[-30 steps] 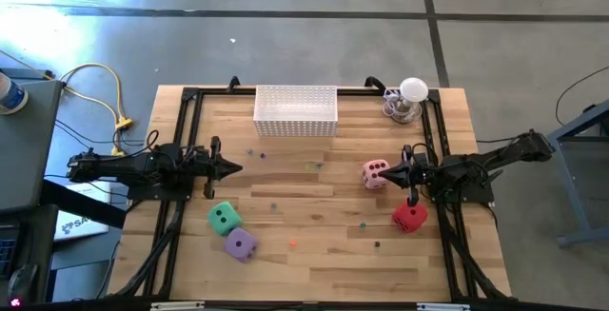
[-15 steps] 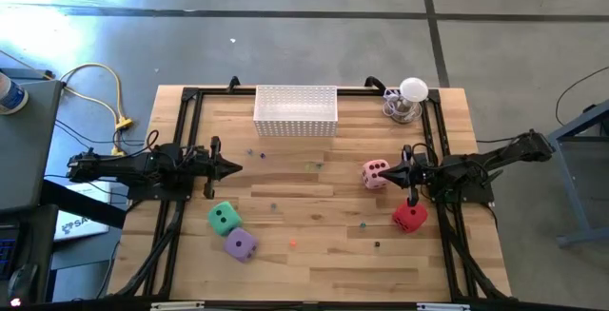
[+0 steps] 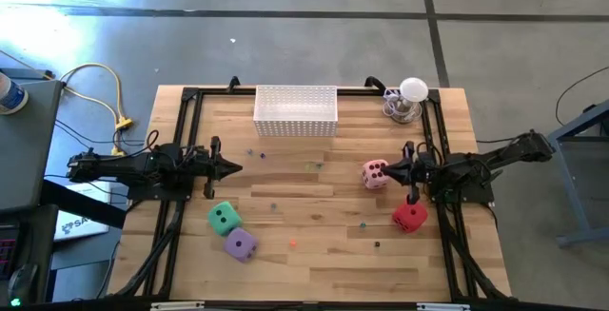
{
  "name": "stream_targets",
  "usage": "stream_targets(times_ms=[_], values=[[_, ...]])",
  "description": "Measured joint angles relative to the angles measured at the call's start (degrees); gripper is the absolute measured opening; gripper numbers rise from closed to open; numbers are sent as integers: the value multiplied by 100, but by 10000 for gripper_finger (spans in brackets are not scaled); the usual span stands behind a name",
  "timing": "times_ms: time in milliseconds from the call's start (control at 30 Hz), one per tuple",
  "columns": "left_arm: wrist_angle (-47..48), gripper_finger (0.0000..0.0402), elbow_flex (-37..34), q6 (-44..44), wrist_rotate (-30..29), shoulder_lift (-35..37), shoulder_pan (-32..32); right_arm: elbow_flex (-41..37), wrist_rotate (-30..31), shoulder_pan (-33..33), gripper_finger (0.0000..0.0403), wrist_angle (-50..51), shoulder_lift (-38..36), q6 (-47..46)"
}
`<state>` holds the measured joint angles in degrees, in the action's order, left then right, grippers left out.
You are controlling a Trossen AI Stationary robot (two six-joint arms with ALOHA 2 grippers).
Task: Pick & Place Dice
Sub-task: Put the large pink dice into the white basket
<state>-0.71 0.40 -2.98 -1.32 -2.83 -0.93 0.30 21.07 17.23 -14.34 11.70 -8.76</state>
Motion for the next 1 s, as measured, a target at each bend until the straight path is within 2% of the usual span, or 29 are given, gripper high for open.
stream_targets(times_ms=[167, 267, 400, 633, 733, 867, 1000], values=[[0, 0, 0, 1, -2, -1, 0, 1, 382, -2, 6, -408, 0, 5], [1, 0, 0, 0, -2, 0, 0, 33, 422, -2, 30, -534, -2, 49], [0, 0, 0, 0, 0, -2, 1, 237, 474, 0, 97, -560, 63, 151], [1, 0, 0, 0, -2, -2, 0, 844, 1334, -2, 250, -425, 617, 201], [0, 0, 0, 1, 0, 0, 2, 1276, 1404, 0, 303, -268, 989, 479], [0, 0, 0, 0, 0, 0, 2, 1802, 1393, 2, 350, 142, 1438, 551], [0, 0, 0, 0, -1, -2, 2, 2069, 1316, 2, 371, 179, 1875, 586]])
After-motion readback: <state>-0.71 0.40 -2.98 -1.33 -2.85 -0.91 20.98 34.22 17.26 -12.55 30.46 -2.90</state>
